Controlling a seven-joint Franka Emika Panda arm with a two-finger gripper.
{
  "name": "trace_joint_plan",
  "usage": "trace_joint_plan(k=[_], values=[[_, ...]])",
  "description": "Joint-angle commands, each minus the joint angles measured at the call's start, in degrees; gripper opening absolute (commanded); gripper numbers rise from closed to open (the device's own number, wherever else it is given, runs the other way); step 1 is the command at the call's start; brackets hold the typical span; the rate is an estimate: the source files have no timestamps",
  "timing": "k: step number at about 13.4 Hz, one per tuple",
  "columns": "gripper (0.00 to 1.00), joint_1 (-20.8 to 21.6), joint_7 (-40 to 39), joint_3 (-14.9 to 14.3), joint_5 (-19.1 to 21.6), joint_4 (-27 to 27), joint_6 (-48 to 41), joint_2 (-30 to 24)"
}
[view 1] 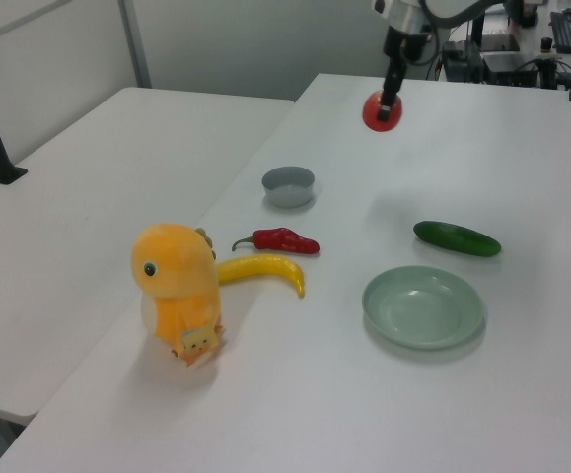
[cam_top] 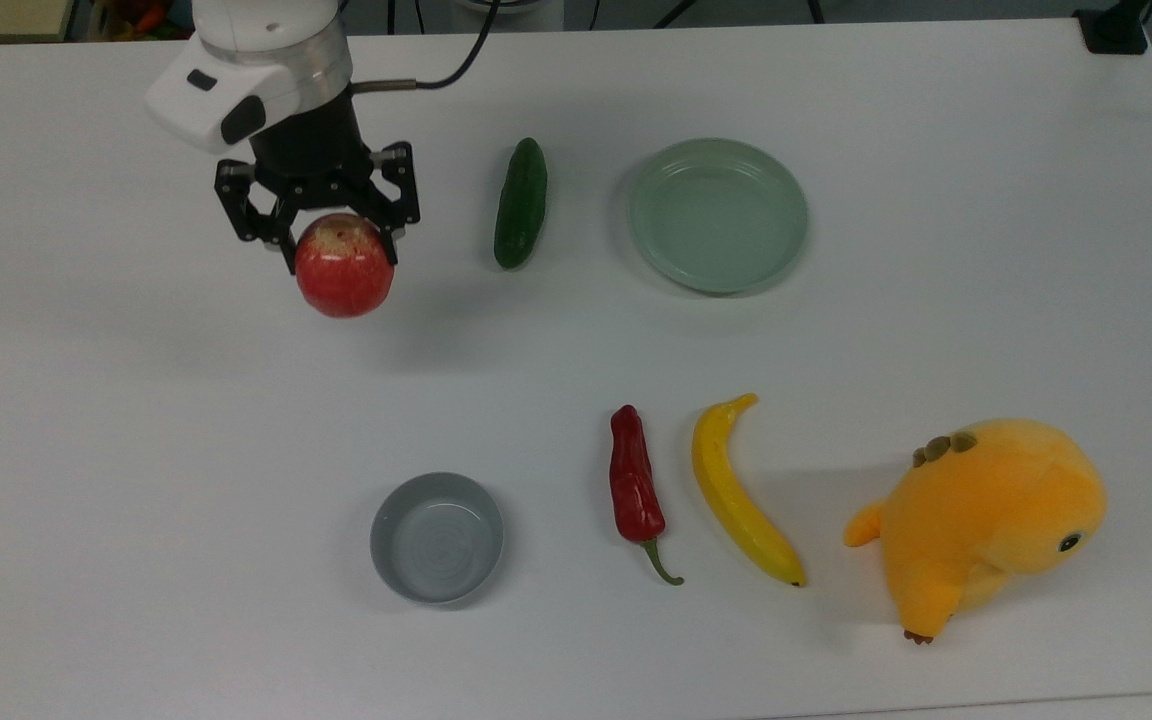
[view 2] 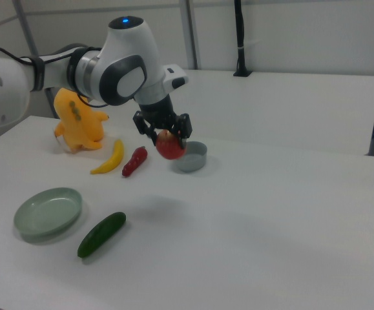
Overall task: Put the red apple in the bowl
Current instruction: 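Carry the red apple over the small grey bowl and lower it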
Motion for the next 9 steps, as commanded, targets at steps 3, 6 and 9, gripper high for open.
trace_joint_plan(k=[3,6,9], values=[[0.21,0.3,7.03,1.22,2.25,16.45,3.8,12.83],[0.21,0.47,10.72,3.77,2.25,16.1,16.98,17.57],[0.21,0.48,10.82,5.27,2.25,15.92,24.28,20.74]])
